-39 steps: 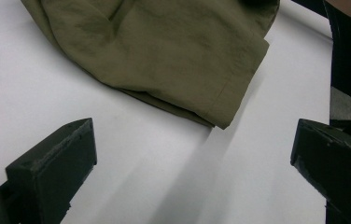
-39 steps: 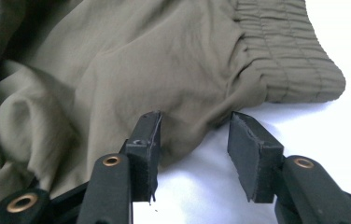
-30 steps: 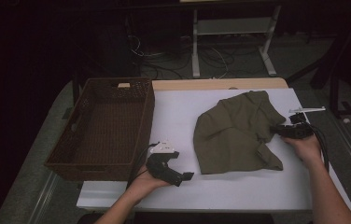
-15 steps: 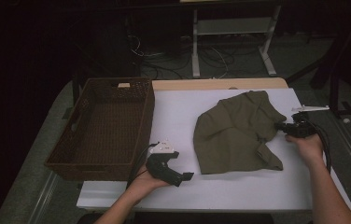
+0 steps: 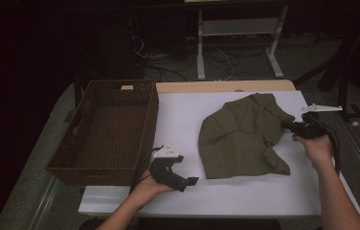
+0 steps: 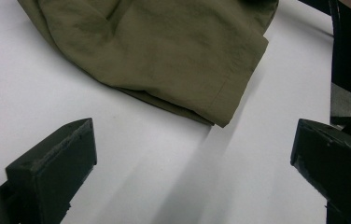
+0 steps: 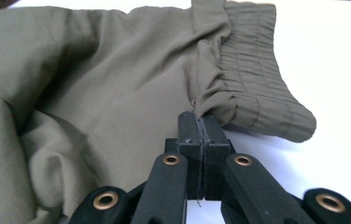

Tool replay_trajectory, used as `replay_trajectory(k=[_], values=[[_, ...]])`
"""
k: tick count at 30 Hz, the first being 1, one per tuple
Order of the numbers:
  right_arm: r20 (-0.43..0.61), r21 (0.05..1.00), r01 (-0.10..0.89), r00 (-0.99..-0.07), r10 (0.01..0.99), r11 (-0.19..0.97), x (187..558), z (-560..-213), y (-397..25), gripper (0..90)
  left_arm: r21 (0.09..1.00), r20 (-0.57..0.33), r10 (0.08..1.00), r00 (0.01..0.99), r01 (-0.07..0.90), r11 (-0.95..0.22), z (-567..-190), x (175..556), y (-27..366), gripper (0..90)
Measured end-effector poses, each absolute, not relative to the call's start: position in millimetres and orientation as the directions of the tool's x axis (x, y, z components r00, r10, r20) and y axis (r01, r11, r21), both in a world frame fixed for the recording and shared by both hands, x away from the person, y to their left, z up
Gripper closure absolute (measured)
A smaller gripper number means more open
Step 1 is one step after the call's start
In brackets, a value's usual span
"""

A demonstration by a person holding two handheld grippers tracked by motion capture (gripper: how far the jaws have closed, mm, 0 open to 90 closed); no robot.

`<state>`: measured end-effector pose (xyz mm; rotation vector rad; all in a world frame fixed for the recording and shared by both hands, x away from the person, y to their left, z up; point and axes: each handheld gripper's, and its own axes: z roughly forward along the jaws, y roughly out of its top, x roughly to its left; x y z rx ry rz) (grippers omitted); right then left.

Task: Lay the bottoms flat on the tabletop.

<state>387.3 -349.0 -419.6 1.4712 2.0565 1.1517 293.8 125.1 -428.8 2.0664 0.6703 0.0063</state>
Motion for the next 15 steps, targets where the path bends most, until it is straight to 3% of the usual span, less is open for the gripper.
replay_trajectory(k=[15], values=[[0.135, 0.819, 0.551, -0.46, 0.878, 0.163, 383, -402, -331, 88.6, 0.786, -0.247, 0.46, 0.853, 0.454, -0.42, -428, 293, 125, 0.0]])
